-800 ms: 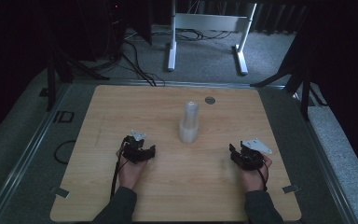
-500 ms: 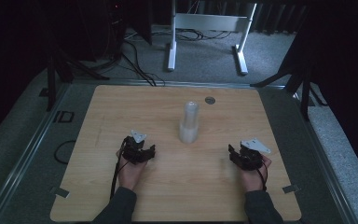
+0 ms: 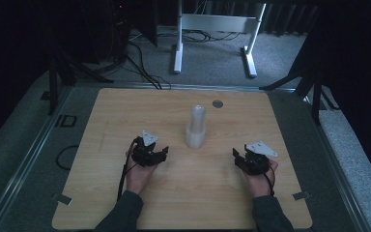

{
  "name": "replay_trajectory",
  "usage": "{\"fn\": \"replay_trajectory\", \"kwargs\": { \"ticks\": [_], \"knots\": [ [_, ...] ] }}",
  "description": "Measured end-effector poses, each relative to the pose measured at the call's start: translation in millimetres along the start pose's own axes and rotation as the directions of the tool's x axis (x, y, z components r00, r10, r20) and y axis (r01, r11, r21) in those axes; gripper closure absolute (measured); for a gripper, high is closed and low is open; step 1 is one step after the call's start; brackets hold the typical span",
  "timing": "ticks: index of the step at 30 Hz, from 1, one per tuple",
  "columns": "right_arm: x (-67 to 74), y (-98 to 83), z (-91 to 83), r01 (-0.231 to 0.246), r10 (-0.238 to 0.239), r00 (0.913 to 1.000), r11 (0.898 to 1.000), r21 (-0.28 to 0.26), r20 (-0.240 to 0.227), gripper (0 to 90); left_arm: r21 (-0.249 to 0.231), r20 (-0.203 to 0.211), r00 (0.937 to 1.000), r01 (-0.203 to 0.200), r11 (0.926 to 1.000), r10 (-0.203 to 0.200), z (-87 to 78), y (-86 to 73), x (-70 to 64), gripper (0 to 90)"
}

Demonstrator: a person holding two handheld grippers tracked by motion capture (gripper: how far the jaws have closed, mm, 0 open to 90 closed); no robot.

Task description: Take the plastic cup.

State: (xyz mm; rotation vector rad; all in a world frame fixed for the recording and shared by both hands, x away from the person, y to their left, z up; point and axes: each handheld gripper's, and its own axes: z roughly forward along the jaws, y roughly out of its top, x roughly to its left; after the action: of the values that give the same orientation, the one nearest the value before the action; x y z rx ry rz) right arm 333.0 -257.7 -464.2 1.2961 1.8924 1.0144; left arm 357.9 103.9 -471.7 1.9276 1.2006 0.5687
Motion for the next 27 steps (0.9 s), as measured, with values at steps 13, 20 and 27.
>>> {"fn": "replay_trajectory", "kwargs": {
  "ticks": [13,20,27],
  "knots": [
    [7.4,9.0,4.4,0.037,-0.037,0.9983,0.999,-0.012,-0.044,48.2,-0.062,0.091,0.9939,-0.057,0.9965,0.062,-3.8,23.1,-9.5,36.8],
    [13.9,15.0,7.5,0.071,-0.072,0.9952,0.997,-0.014,-0.067,48.2,-0.087,0.116,0.9912,-0.053,0.9948,0.063,-8.5,39.1,-10.7,35.4],
    [18.3,21.1,10.0,0.084,-0.086,0.9929,0.996,-0.022,-0.082,47.5,-0.103,0.111,0.9906,-0.068,0.9923,0.080,-10.6,51.8,-11.0,34.7]
  ]
}}
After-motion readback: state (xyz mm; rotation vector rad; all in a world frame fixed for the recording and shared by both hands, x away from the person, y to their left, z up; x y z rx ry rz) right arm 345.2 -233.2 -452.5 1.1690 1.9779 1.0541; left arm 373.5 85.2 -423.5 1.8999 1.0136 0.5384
